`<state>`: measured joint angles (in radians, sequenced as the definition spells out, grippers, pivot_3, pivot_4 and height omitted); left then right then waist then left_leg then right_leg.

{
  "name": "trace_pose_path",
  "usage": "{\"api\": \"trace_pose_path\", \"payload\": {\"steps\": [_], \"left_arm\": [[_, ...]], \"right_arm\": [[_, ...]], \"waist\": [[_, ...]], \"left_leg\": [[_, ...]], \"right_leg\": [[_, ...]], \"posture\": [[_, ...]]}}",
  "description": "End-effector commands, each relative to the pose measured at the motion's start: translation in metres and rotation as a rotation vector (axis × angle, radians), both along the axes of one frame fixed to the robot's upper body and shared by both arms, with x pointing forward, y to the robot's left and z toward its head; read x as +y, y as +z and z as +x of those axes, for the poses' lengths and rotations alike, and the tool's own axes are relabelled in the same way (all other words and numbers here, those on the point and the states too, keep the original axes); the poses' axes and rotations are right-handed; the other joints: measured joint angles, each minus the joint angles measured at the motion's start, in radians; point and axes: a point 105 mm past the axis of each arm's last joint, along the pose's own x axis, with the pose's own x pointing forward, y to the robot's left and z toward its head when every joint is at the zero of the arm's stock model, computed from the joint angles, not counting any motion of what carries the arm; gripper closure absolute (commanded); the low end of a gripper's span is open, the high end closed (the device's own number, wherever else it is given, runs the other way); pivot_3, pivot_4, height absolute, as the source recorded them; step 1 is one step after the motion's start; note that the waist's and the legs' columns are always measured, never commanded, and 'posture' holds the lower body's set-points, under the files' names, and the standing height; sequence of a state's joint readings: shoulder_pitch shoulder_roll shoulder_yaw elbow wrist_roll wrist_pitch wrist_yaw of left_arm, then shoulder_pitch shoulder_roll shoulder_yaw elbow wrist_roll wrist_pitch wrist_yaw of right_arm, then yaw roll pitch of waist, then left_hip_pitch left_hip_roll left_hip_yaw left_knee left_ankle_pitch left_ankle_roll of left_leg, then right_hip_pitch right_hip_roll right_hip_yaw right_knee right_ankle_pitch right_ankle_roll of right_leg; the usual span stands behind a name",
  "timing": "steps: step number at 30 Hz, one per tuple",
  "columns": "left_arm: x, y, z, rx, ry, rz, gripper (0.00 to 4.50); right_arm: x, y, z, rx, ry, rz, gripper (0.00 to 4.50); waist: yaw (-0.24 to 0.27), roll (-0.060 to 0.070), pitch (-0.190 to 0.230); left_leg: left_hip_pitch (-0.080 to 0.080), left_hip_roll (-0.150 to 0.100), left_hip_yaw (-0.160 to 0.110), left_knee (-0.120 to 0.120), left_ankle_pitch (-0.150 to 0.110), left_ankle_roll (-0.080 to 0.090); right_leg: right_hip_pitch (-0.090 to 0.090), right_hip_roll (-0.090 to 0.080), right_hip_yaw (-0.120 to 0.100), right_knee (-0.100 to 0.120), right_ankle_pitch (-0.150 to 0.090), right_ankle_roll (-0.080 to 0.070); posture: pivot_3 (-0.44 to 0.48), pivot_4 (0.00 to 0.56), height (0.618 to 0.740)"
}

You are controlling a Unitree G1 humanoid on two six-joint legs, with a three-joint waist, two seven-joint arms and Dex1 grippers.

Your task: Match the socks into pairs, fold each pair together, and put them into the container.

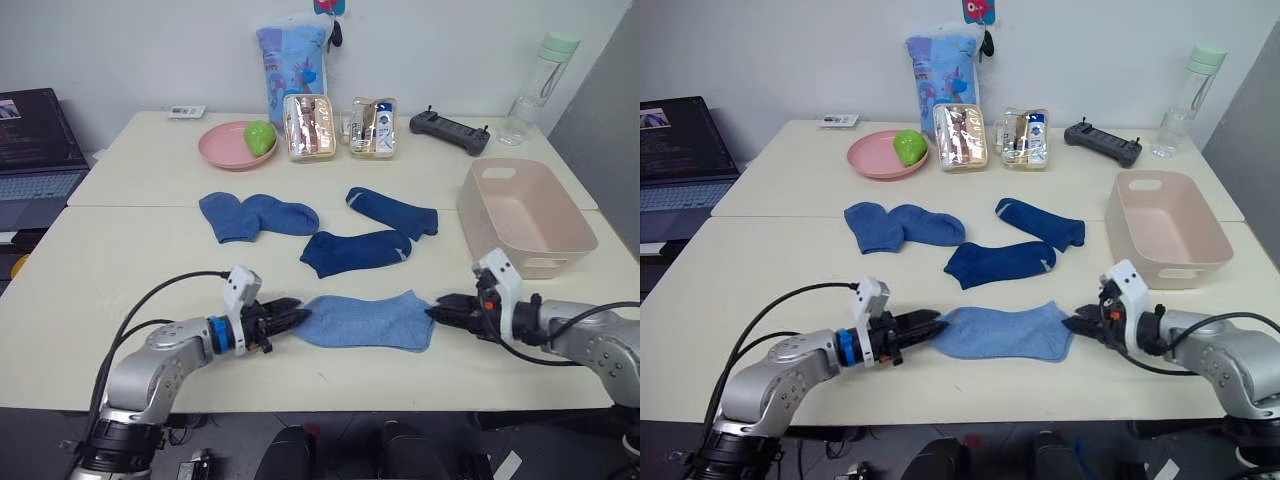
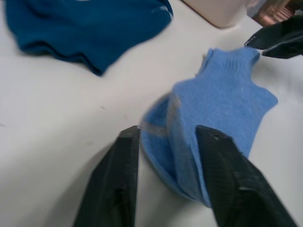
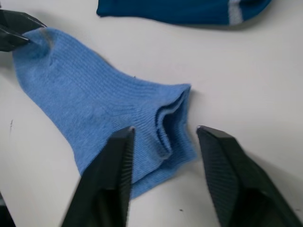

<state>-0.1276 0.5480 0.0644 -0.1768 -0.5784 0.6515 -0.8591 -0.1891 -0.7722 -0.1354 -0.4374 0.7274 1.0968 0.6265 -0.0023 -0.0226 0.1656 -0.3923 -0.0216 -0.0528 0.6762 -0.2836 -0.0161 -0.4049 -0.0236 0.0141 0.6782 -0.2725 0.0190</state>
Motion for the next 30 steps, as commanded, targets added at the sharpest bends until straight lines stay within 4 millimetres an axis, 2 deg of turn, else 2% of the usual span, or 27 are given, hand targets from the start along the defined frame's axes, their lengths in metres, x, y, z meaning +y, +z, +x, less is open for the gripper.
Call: {"api": "trace_pose_path", "payload": {"steps": [1, 5, 6, 8, 13, 14, 16, 19, 22, 24, 27, 30], "left_arm": [[0.009, 0.028, 0.006, -0.072, -0.002, -0.055, 1.36], [0.004, 0.044, 0.016, -0.172, -0.035, -0.064, 1.36], [-0.005, 0.047, 0.017, -0.234, -0.074, -0.031, 1.55], [-0.021, 0.045, 0.013, -0.328, -0.166, 0.041, 1.99], [-0.057, 0.033, 0.004, -0.472, -0.347, 0.128, 3.58], [-0.062, 0.024, 0.0, -0.482, -0.393, 0.167, 3.86], [-0.064, 0.006, -0.004, -0.483, -0.454, 0.246, 4.46], [-0.055, -0.013, 0.002, -0.458, -0.432, 0.303, 4.46], [-0.041, -0.021, 0.008, -0.41, -0.357, 0.328, 4.46], [-0.034, -0.023, 0.007, -0.368, -0.327, 0.308, 4.46], [-0.023, -0.035, -0.005, -0.333, -0.37, 0.338, 4.46], [-0.025, -0.03, -0.007, -0.32, -0.35, 0.272, 4.46]], "right_arm": [[0.014, 0.033, -0.008, -0.189, 0.109, 0.026, 1.7], [0.037, 0.045, -0.004, -0.333, 0.179, 0.019, 1.7], [0.044, 0.042, -0.002, -0.374, 0.216, -0.02, 1.88], [0.056, 0.035, 0.001, -0.431, 0.267, -0.068, 2.34], [0.076, 0.009, 0.007, -0.48, 0.322, -0.106, 4.14], [0.079, -0.001, 0.008, -0.488, 0.342, -0.139, 4.42], [0.081, -0.014, 0.007, -0.486, 0.362, -0.168, 4.5], [0.074, -0.033, 0.005, -0.461, 0.361, -0.212, 4.5], [0.049, -0.051, -0.001, -0.41, 0.328, -0.266, 4.5], [0.039, -0.052, -0.003, -0.4, 0.307, -0.272, 4.5], [0.026, -0.048, -0.007, -0.374, 0.276, -0.259, 4.5], [0.02, -0.046, -0.014, -0.356, 0.282, -0.252, 4.5]], "waist": [[0.0, 0.0, 0.0], [-0.001, 0.0, 0.0], [-0.001, 0.0, 0.0], [-0.001, 0.0, 0.0], [0.0, 0.0, 0.0], [0.0, 0.0, 0.0], [0.0, 0.0, 0.0], [0.0, 0.0, 0.0], [0.0, 0.0, 0.0], [0.0, 0.0, 0.0], [0.0, 0.0, 0.0], [0.0, 0.002, -0.001]], "left_leg": [[0.0, 0.0, 0.0, 0.0, 0.0, 0.0], [0.0, 0.0, 0.0, 0.0, 0.0, 0.0], [0.0, 0.0, 0.0, 0.0, 0.0, 0.0], [0.0, 0.0, 0.001, 0.0, 0.0, 0.0], [0.0, 0.0, 0.001, 0.0, 0.0, 0.0], [0.0, 0.0, 0.001, 0.0, 0.0, 0.0], [0.0, 0.0, 0.001, 0.0, 0.0, 0.0], [0.0, 0.0, 0.001, 0.0, 0.0, 0.0], [0.0, 0.0, 0.001, 0.0, 0.0, 0.0], [0.0, 0.0, 0.001, 0.0, 0.0, 0.0], [0.001, 0.0, 0.001, 0.0, 0.0, 0.0], [0.002, 0.0, 0.001, 0.0, 0.0, 0.0]], "right_leg": [[0.0, 0.0, 0.0, 0.0, 0.0, 0.0], [0.0, 0.0, 0.0, 0.0, 0.0, 0.0], [0.0, 0.0, 0.0, 0.0, 0.0, 0.0], [0.0, 0.0, 0.0, 0.0, 0.0, 0.0], [0.0, 0.0, 0.001, -0.002, 0.0, 0.0], [0.0, 0.0, 0.001, -0.002, 0.0, 0.0], [0.0, 0.0, 0.001, -0.002, 0.0, 0.0], [0.0, 0.0, 0.0, -0.001, 0.0, 0.0], [0.0, 0.0, 0.0, -0.001, 0.0, 0.0], [0.0, 0.0, 0.001, -0.001, 0.0, 0.0], [0.001, 0.0, 0.001, -0.001, 0.0, 0.0], [0.001, 0.0, 0.001, 0.0, 0.0, 0.0]], "posture": [[0.0, 0.15, 0.74], [0.0, 0.15, 0.74], [0.0, 0.15, 0.74], [0.0, 0.15, 0.74], [0.0, 0.15, 0.74], [0.0, 0.15, 0.74], [0.0, 0.15, 0.74], [0.0, 0.15, 0.74], [0.0, 0.15, 0.74], [0.0, 0.15, 0.74], [0.0, 0.15, 0.74], [0.0, 0.15, 0.74]]}}
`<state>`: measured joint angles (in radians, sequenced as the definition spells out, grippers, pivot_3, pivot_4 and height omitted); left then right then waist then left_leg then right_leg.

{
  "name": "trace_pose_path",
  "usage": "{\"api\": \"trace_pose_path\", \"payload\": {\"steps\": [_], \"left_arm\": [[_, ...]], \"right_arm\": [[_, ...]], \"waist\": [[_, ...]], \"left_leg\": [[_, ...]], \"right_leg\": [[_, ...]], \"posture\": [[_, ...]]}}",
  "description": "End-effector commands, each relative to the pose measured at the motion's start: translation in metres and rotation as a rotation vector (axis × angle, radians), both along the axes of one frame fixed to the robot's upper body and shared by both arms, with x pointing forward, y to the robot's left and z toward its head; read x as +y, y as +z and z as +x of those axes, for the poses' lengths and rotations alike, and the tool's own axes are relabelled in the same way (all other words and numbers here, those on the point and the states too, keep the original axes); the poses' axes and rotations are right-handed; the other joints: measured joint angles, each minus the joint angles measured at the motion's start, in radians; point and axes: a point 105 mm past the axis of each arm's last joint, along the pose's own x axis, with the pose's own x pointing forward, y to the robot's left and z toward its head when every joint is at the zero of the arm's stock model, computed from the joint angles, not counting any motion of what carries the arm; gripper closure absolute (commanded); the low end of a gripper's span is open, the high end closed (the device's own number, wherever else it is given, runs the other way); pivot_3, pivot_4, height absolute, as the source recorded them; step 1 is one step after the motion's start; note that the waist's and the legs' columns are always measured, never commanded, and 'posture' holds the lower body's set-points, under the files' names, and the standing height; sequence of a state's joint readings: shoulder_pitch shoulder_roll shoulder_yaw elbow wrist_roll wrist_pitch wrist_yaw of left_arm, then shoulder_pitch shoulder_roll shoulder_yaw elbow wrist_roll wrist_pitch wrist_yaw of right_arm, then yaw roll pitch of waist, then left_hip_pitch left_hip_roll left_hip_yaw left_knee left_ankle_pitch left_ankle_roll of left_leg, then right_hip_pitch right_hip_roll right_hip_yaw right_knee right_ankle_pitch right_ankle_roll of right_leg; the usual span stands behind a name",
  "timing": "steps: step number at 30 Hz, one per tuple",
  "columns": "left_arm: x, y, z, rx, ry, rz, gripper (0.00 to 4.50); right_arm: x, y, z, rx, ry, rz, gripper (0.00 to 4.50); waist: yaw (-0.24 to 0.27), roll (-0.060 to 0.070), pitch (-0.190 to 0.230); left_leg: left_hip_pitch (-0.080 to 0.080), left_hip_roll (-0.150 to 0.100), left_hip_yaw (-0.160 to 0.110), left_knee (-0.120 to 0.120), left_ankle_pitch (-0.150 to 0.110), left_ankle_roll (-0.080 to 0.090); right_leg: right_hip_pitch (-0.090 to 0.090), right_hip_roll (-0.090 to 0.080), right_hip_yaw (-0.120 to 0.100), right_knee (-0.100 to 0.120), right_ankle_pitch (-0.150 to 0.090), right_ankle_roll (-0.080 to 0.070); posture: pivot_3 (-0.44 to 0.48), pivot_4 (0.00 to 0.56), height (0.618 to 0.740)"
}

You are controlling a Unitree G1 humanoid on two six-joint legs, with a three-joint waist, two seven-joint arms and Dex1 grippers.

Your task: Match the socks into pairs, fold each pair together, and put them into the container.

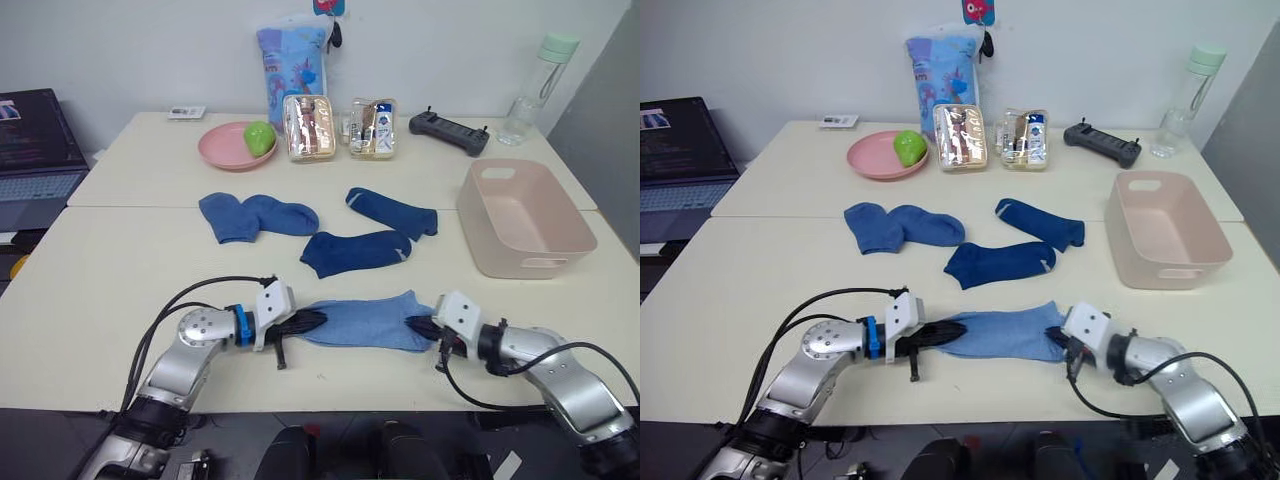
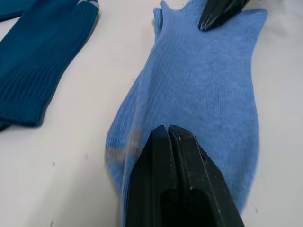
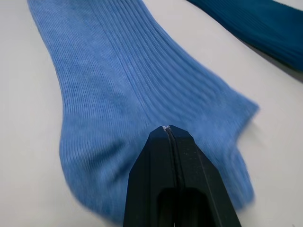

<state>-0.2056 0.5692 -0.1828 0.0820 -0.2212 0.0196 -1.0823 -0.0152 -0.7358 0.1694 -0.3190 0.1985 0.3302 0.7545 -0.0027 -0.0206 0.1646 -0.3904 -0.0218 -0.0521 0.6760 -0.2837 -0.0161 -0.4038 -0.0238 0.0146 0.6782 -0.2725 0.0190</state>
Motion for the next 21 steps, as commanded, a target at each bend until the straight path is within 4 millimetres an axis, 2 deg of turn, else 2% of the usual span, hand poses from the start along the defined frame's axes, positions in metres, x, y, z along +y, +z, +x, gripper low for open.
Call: {"api": "trace_pose_path", "payload": {"steps": [1, 4, 7, 9, 12, 17, 18, 21], "left_arm": [[-0.002, 0.005, -0.005, 0.039, 0.001, -0.054, 4.46], [-0.008, 0.017, -0.005, 0.056, -0.002, -0.107, 4.46], [-0.011, 0.023, -0.009, 0.066, -0.035, -0.102, 4.5], [-0.013, 0.032, -0.008, 0.047, -0.04, -0.118, 4.5], [-0.015, 0.043, -0.006, 0.016, -0.053, -0.126, 4.5], [-0.018, 0.047, -0.003, 0.0, -0.069, -0.117, 4.5], [-0.018, 0.047, -0.003, -0.001, -0.07, -0.113, 4.5], [-0.02, 0.041, -0.003, -0.017, -0.08, -0.083, 4.5]], "right_arm": [[-0.004, 0.012, -0.005, 0.002, 0.003, 0.027, 4.5], [0.004, 0.037, -0.006, 0.0, -0.008, 0.163, 4.5], [0.007, 0.049, -0.008, 0.009, -0.028, 0.226, 3.87], [0.003, 0.047, -0.008, 0.028, -0.056, 0.195, 3.17], [-0.008, 0.041, 0.003, 0.05, -0.161, 0.162, 2.08], [-0.009, 0.034, 0.013, 0.048, -0.193, 0.124, 0.29], [-0.008, 0.032, 0.013, 0.063, -0.197, 0.128, 0.04], [-0.002, 0.02, 0.006, 0.186, -0.179, 0.151, 0.04]], "waist": [[0.0, 0.0, 0.0], [0.0, 0.0, 0.0], [-0.001, 0.0, 0.0], [0.0, 0.0, 0.0], [0.0, 0.0, 0.0], [-0.001, 0.0, 0.0], [-0.001, 0.0, 0.0], [0.0, 0.0, 0.0]], "left_leg": [[0.0, 0.0, 0.0, 0.0, 0.0, 0.0], [0.0, 0.0, 0.0, 0.0, 0.0, 0.0], [-0.001, 0.0, 0.0, 0.0, 0.0, 0.0], [-0.001, 0.0, 0.0, 0.0, 0.0, 0.0], [-0.001, 0.0, 0.0, 0.0, 0.0, 0.0], [-0.001, 0.0, 0.0, 0.0, 0.0, 0.0], [-0.001, 0.0, 0.0, 0.0, 0.0, 0.0], [-0.001, 0.0, 0.0, 0.0, 0.0, 0.0]], "right_leg": [[0.0, 0.0, 0.0, 0.0, 0.0, 0.0], [0.0, 0.0, 0.0, 0.0, 0.0, 0.0], [0.0, 0.0, 0.0, 0.0, 0.0, 0.0], [0.0, 0.0, 0.0, 0.0, 0.0, 0.0], [0.0, 0.0, 0.0, 0.0, 0.0, 0.0], [0.0, 0.0, 0.0, 0.0, 0.0, 0.0], [-0.001, 0.0, 0.0, 0.0, 0.0, 0.0], [-0.001, 0.0, 0.0, 0.0, 0.0, 0.0]], "posture": [[0.0, 0.15, 0.74], [0.0, 0.15, 0.74], [0.0, 0.15, 0.74], [0.0, 0.15, 0.74], [0.0, 0.15, 0.74], [0.0, 0.15, 0.74], [0.0, 0.15, 0.74], [0.0, 0.15, 0.74]]}}
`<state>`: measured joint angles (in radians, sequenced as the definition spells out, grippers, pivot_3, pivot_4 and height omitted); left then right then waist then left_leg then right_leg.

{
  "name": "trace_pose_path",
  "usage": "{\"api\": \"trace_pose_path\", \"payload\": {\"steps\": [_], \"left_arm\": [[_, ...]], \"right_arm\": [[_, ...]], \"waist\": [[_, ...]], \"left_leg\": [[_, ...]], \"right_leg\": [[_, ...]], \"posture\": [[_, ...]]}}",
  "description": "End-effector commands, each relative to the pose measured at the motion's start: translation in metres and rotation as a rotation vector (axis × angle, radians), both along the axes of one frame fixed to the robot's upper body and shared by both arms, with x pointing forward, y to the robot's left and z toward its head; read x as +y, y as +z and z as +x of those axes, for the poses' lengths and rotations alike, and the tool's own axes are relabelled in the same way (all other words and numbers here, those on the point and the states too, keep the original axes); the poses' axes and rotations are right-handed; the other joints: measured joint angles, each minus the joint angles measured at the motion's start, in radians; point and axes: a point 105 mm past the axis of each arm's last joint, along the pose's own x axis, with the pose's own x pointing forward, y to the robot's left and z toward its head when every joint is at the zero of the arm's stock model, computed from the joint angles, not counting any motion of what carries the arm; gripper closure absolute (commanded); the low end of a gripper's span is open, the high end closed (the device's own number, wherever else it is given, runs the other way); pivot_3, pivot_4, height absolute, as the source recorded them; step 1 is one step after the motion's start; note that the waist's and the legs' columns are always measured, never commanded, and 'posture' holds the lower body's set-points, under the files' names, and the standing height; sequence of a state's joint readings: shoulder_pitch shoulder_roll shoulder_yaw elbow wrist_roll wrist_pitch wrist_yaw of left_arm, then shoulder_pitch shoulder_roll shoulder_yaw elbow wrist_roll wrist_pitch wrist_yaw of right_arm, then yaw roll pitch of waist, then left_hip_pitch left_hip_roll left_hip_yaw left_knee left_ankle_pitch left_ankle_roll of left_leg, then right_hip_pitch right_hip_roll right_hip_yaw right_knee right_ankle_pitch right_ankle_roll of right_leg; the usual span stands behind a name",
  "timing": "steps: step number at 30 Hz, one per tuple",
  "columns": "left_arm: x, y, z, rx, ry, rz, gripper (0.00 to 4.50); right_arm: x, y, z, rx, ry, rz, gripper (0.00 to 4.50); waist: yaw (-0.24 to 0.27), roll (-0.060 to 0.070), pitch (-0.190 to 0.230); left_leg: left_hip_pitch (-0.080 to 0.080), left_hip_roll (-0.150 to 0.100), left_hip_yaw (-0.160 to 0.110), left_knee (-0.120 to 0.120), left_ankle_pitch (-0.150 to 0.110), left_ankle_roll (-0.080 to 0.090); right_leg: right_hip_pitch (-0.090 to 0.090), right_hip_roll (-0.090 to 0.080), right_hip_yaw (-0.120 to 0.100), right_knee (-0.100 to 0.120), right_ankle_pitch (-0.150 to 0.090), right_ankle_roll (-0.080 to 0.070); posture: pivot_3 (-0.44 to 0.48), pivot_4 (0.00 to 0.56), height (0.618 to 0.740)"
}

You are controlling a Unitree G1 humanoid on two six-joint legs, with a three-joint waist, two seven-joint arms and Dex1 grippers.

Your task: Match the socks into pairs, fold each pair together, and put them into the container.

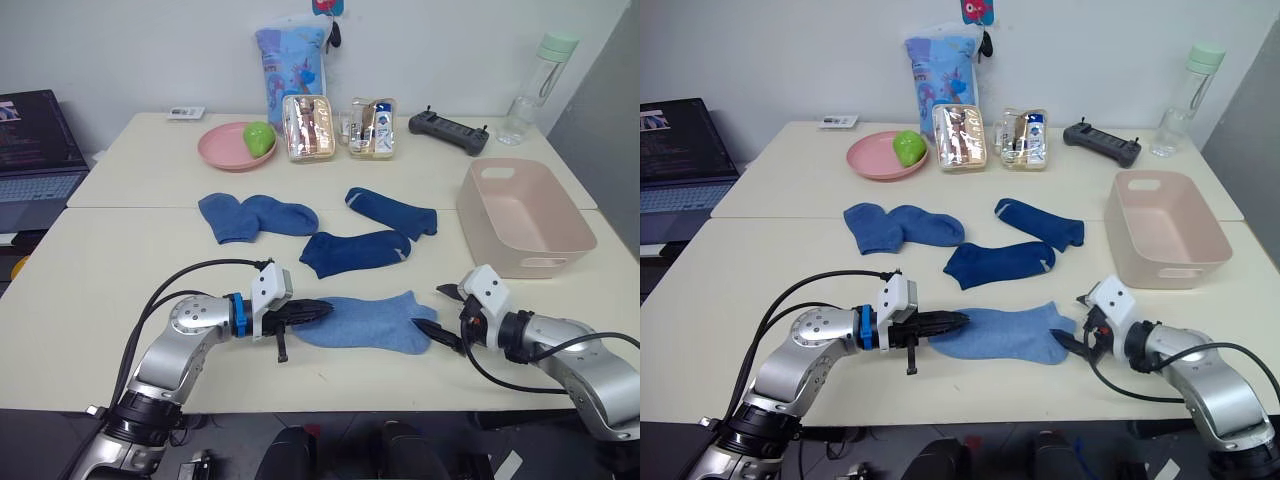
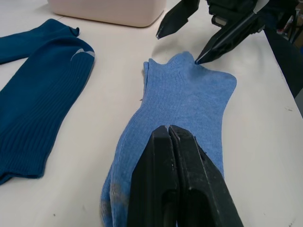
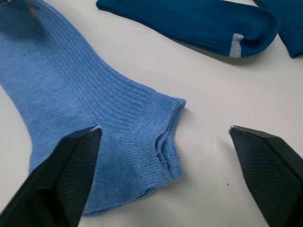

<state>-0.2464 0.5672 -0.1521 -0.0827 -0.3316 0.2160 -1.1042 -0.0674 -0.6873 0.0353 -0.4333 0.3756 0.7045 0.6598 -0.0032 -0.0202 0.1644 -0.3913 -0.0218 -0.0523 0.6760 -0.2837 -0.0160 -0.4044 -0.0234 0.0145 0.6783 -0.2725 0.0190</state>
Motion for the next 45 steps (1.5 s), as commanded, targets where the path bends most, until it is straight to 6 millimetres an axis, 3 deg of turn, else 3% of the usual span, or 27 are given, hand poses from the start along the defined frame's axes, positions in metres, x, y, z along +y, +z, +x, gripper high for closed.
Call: {"api": "trace_pose_path", "payload": {"steps": [1, 3, 6, 13, 17, 26, 31, 35, 41, 45], "left_arm": [[-0.004, 0.003, -0.002, -0.041, -0.027, 0.013, 4.5], [-0.005, 0.003, -0.003, -0.043, -0.028, 0.006, 4.5], [-0.006, 0.004, -0.002, -0.049, -0.028, 0.006, 4.5], [-0.015, 0.008, -0.003, -0.073, -0.051, -0.009, 4.5], [-0.019, 0.011, -0.004, -0.082, -0.071, -0.016, 4.5], [-0.054, 0.004, 0.001, -0.081, -0.164, -0.008, 4.5], [-0.074, -0.021, 0.005, -0.054, -0.211, 0.065, 4.5], [-0.08, -0.03, 0.011, -0.049, -0.205, 0.085, 4.5], [-0.079, -0.047, 0.014, -0.03, -0.169, 0.137, 4.5], [-0.074, -0.051, 0.01, -0.012, -0.169, 0.146, 4.5]], "right_arm": [[0.006, -0.005, -0.006, 0.072, 0.026, 0.025, 0.04], [0.005, -0.005, -0.006, 0.091, 0.007, 0.048, 0.04], [0.005, -0.002, -0.006, 0.1, 0.022, 0.075, 0.66], [0.01, 0.003, -0.003, 0.123, 0.01, 0.163, 3.04], [0.003, 0.006, -0.001, 0.121, -0.023, 0.174, 4.48], [-0.001, 0.02, -0.003, 0.15, 0.031, 0.225, 4.48], [-0.008, 0.024, 0.0, 0.147, 0.048, 0.173, 4.48], [-0.009, 0.025, 0.0, 0.153, 0.045, 0.185, 4.48], [0.005, 0.037, -0.009, 0.184, 0.098, 0.26, 4.48], [0.029, 0.059, -0.018, 0.214, 0.184, 0.404, 4.48]], "waist": [[0.0, 0.0, 0.0], [0.0, 0.0, 0.0], [0.0, 0.0, 0.0], [0.0, 0.0, 0.0], [0.0, 0.0, 0.0], [-0.001, 0.0, 0.0], [0.0, 0.0, 0.0], [0.0, 0.0, 0.0], [0.001, 0.001, 0.0], [0.0, 0.001, -0.001]], "left_leg": [[0.0, 0.0, 0.0, 0.0, 0.0, 0.0], [0.0, 0.0, 0.0, 0.0, 0.0, 0.0], [0.0, 0.0, 0.0, 0.0, 0.0, 0.0], [0.0, 0.0, 0.0, 0.0, 0.0, 0.0], [0.0, 0.0, 0.0, 0.0, 0.0, 0.0], [0.0, -0.001, 0.001, 0.0, 0.0, 0.0], [0.0, 0.0, 0.001, 0.001, 0.0, 0.0], [-0.001, 0.0, 0.0, 0.001, 0.0, 0.0], [0.0, 0.0, 0.0, 0.001, 0.0, 0.0], [0.0, 0.0, 0.0, 0.001, 0.0, 0.0]], "right_leg": [[0.0, 0.0, 0.0, 0.0, 0.0, 0.0], [0.0, 0.0, 0.0, 0.0, 0.0, 0.0], [0.0, 0.0, 0.0, 0.0, 0.0, 0.0], [0.0, 0.0, 0.0, 0.0, 0.0, 0.0], [0.0, 0.0, 0.0, 0.0, 0.0, 0.0], [0.0, 0.0, 0.0, 0.0, 0.0, 0.0], [0.0, 0.001, 0.0, 0.001, 0.0, 0.0], [0.0, 0.001, 0.0, 0.0, 0.0, 0.0], [0.0, 0.001, 0.0, 0.001, 0.0, 0.0], [0.001, 0.001, 0.001, 0.001, 0.0, 0.0]], "posture": [[0.0, 0.15, 0.74], [0.0, 0.15, 0.74], [0.0, 0.15, 0.74], [0.0, 0.15, 0.74], [0.0, 0.15, 0.74], [0.0, 0.15, 0.74], [0.0, 0.15, 0.74], [0.0, 0.15, 0.74], [0.0, 0.15, 0.74], [0.0, 0.15, 0.74]]}}
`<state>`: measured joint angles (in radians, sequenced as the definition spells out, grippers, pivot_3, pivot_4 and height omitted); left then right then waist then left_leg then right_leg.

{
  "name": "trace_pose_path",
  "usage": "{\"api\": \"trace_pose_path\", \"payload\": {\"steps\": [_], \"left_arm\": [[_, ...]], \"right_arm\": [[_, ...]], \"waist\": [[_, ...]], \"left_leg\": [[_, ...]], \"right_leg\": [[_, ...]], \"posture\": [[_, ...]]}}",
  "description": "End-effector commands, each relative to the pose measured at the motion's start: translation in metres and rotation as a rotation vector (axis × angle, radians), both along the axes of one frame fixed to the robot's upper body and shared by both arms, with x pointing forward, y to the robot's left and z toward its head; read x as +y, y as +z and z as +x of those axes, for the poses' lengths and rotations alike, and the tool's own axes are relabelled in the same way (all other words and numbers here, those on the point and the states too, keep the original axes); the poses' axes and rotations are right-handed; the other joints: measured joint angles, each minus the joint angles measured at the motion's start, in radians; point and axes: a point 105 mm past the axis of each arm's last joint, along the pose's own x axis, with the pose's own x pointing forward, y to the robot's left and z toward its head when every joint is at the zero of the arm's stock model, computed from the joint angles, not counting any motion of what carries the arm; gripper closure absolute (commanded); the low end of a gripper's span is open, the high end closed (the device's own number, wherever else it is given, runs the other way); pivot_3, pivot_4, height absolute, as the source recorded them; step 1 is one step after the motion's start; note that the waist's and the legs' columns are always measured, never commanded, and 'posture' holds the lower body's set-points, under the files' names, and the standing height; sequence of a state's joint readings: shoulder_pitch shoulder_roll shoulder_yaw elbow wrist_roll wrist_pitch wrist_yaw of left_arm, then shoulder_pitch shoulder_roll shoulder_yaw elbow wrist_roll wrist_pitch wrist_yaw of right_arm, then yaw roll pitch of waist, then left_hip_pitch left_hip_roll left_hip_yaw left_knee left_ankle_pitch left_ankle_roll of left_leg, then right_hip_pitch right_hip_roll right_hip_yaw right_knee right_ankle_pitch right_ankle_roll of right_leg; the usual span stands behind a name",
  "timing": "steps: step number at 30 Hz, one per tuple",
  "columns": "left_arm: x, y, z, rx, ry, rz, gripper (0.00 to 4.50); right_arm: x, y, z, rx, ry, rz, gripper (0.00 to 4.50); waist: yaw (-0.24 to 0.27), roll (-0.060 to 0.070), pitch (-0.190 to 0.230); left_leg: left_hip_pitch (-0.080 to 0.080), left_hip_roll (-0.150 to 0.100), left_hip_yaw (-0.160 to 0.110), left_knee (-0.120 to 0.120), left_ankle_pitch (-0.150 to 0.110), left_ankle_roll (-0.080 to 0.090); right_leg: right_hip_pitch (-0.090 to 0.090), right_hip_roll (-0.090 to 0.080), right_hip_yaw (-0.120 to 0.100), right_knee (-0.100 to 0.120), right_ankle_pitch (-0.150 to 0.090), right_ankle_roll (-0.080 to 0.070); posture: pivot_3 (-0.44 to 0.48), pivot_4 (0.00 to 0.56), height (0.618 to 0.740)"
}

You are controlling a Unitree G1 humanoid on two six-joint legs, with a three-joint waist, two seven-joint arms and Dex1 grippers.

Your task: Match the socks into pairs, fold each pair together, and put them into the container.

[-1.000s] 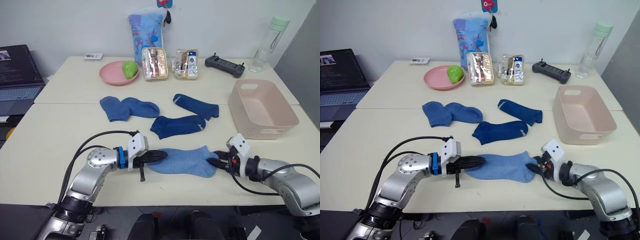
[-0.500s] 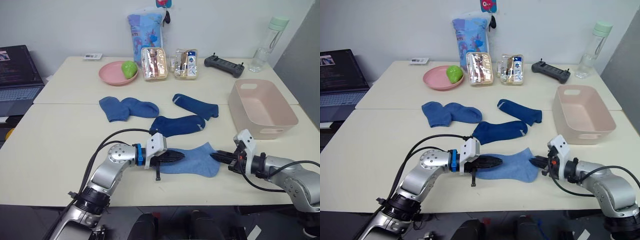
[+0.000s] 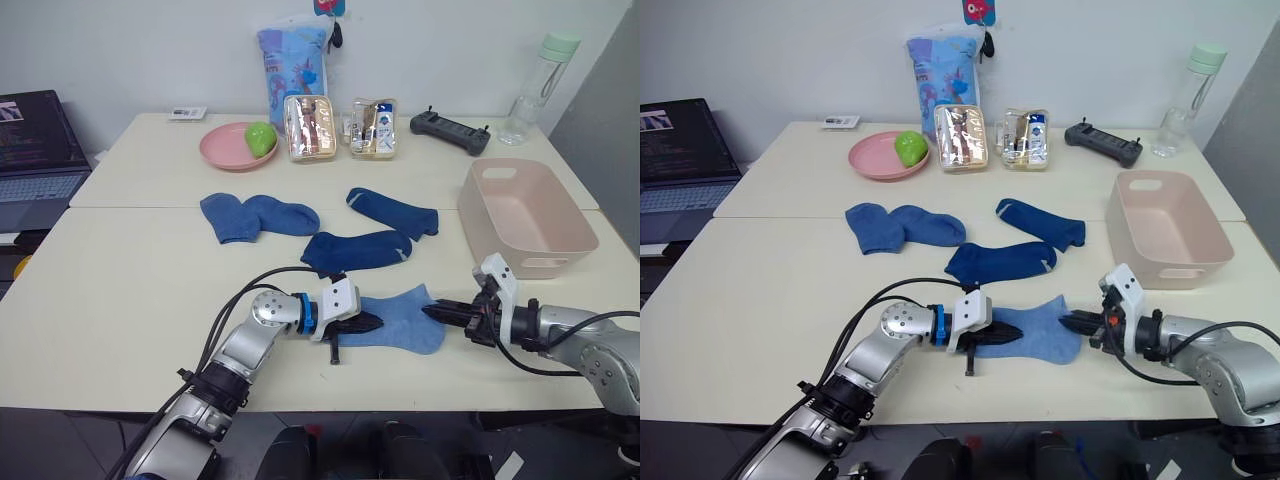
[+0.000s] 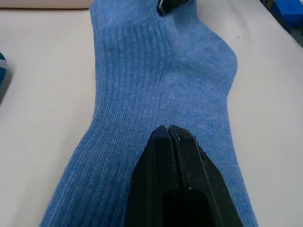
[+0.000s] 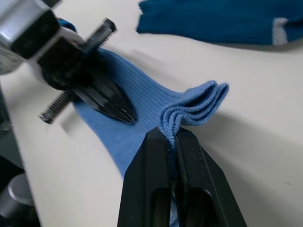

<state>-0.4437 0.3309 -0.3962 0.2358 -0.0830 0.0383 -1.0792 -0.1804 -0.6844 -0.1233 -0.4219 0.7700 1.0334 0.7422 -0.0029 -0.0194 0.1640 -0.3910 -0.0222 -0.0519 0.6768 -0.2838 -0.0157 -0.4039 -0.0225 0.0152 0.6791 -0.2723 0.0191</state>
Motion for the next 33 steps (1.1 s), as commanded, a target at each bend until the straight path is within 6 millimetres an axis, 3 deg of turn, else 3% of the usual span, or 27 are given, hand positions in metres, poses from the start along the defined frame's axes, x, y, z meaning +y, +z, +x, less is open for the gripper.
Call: {"api": "trace_pose_path", "payload": {"steps": [1, 6, 10, 14, 21, 25, 29, 33], "left_arm": [[0.005, -0.012, -0.004, 0.029, 0.011, 0.039, 4.5], [0.003, -0.009, -0.004, 0.026, 0.045, 0.005, 4.5], [0.007, -0.002, -0.007, 0.029, 0.065, -0.03, 4.5], [0.03, 0.012, -0.009, 0.043, 0.083, -0.018, 4.5], [0.069, 0.056, -0.005, 0.08, 0.139, -0.035, 4.5], [0.085, 0.064, 0.006, 0.046, 0.194, -0.021, 4.5], [0.09, 0.07, 0.016, -0.004, 0.22, -0.035, 4.5], [0.085, 0.101, 0.029, -0.056, 0.234, -0.132, 4.5]], "right_arm": [[0.022, 0.03, -0.009, -0.031, 0.082, 0.122, 4.48], [0.052, 0.038, -0.007, -0.005, 0.089, 0.242, 4.48], [0.063, 0.028, -0.004, 0.02, 0.075, 0.23, 4.48], [0.066, 0.02, 0.003, 0.02, 0.054, 0.196, 4.48], [0.084, 0.01, 0.01, 0.026, 0.092, 0.154, 4.48], [0.095, 0.003, 0.011, 0.043, 0.13, 0.13, 4.48], [0.1, 0.005, 0.007, 0.065, 0.171, 0.152, 3.38], [0.098, 0.02, 0.006, 0.069, 0.174, 0.231, 2.07]], "waist": [[-0.001, 0.0, 0.0], [0.0, 0.0, 0.0], [0.0, 0.001, 0.0], [-0.004, 0.001, 0.0], [-0.018, 0.001, 0.0], [-0.021, 0.001, 0.0], [-0.021, 0.001, 0.0], [-0.02, 0.0, 0.0]], "left_leg": [[0.0, 0.0, 0.0, 0.0, 0.0, 0.0], [0.0, 0.0, 0.0, 0.0, 0.0, 0.0], [0.0, 0.0, -0.001, 0.0, 0.0, 0.0], [0.0, 0.0, -0.001, 0.0, 0.0, 0.0], [-0.001, 0.001, -0.001, 0.0, 0.0, 0.0], [-0.001, 0.001, -0.001, 0.0, 0.0, 0.0], [-0.001, 0.001, -0.001, 0.0, 0.0, 0.0], [-0.002, 0.001, -0.001, 0.0, 0.0, 0.0]], "right_leg": [[0.0, 0.0, 0.0, 0.0, 0.0, 0.0], [0.0, 0.0, 0.0, 0.0, 0.0, 0.0], [0.0, 0.0, 0.0, 0.0, 0.0, 0.0], [-0.001, 0.0, 0.0, 0.0, 0.0, 0.0], [-0.001, 0.0, -0.001, 0.0, 0.0, 0.0], [-0.001, 0.0, -0.001, 0.0, 0.0, 0.0], [-0.002, 0.0, -0.001, 0.0, 0.0, 0.0], [-0.002, 0.0, -0.001, 0.0, 0.0, 0.0]], "posture": [[0.0, 0.15, 0.74], [0.0, 0.15, 0.74], [0.0, 0.15, 0.74], [0.0, 0.15, 0.74], [0.0, 0.15, 0.74], [0.0, 0.15, 0.74], [0.0, 0.15, 0.74], [0.0, 0.15, 0.74]]}}
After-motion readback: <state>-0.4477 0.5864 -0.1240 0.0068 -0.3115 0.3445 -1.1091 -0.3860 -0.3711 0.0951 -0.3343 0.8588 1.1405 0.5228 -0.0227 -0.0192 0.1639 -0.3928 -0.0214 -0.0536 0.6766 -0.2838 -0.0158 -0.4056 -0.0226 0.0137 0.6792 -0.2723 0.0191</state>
